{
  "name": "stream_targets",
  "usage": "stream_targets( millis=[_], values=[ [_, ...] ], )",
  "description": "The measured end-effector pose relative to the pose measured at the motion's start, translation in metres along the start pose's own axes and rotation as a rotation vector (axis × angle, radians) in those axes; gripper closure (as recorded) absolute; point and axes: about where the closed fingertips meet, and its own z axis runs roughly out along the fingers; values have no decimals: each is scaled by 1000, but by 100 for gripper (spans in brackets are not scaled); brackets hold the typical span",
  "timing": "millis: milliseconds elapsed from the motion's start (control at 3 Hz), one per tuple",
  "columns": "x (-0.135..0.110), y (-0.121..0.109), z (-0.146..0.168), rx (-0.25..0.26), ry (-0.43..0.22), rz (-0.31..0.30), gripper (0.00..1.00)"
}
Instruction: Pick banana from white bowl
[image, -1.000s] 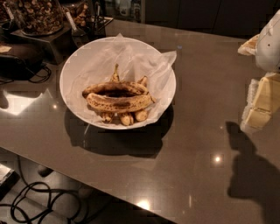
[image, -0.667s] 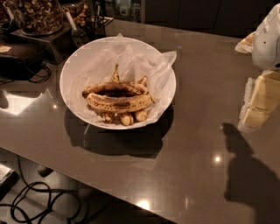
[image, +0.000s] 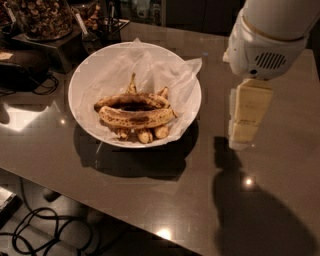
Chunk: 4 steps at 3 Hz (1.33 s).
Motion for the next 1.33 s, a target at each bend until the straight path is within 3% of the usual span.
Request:
stream_targets(
  millis=[667,1333],
  values=[
    [-22,-8,4,51,-16,-7,0],
    [-104,-4,21,72,-29,-134,0]
  ],
)
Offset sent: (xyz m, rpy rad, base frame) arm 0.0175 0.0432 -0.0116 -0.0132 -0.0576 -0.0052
